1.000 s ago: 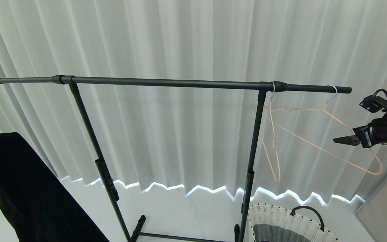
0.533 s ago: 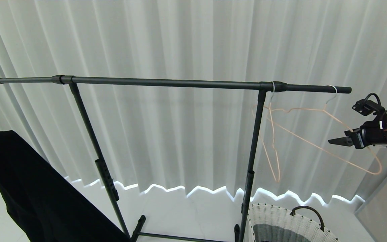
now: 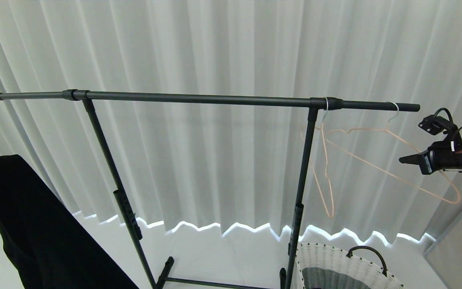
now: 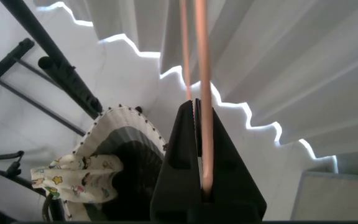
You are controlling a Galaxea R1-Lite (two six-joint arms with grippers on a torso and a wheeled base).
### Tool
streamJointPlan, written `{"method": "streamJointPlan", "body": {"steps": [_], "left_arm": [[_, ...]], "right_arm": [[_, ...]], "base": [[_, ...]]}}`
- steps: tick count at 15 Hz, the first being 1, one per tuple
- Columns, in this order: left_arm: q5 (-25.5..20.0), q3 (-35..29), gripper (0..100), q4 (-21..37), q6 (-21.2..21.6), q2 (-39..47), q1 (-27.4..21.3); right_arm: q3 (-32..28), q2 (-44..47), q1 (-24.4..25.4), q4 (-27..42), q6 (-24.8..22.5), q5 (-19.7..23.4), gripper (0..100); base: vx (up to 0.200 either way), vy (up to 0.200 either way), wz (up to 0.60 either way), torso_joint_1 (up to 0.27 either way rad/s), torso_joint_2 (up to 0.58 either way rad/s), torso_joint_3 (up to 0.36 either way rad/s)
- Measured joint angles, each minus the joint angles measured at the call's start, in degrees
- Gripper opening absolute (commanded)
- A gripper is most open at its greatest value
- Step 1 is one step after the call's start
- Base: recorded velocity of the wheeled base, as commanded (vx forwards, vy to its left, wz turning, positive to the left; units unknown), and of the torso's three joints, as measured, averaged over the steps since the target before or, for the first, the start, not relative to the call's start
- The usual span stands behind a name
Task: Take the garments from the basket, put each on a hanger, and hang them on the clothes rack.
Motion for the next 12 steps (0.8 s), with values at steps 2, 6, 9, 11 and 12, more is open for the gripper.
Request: {"method": "streamJointPlan", "body": {"steps": [2, 6, 9, 11, 12], "left_arm": [[0.00, 0.20, 0, -0.04, -0.02, 0.01, 0.00], [0.00, 0.30, 0, -0.01, -0.30, 0.00, 0.09], [0.13, 0.88, 0, -0.01, -0.51, -0.18, 0.26], [0.38, 1.97, 0, -0.01, -0.51, -0.13, 1.16], [0.39, 2.69, 0, -0.01, -0.49, -0.10, 1.96]], "right_arm": [[-0.01, -1.02, -0.12, 0.05, 0.73, 0.00, 0], [0.32, -4.69, -0.26, -0.04, 5.64, 0.11, 0], [1.49, -8.34, -0.34, 0.00, 6.97, 0.02, 0], [4.22, -11.62, -0.39, 0.20, 7.74, -1.43, 0], [6.28, -13.62, -0.41, 0.29, 7.88, -3.75, 0]], "base": [[0.000, 0.000, 0.00, 0.000, 0.00, 0.000], [0.000, 0.000, 0.00, 0.000, 0.00, 0.000], [0.000, 0.000, 0.00, 0.000, 0.00, 0.000], [0.000, 0.000, 0.00, 0.000, 0.00, 0.000], [0.000, 0.000, 0.00, 0.000, 0.00, 0.000]]}}
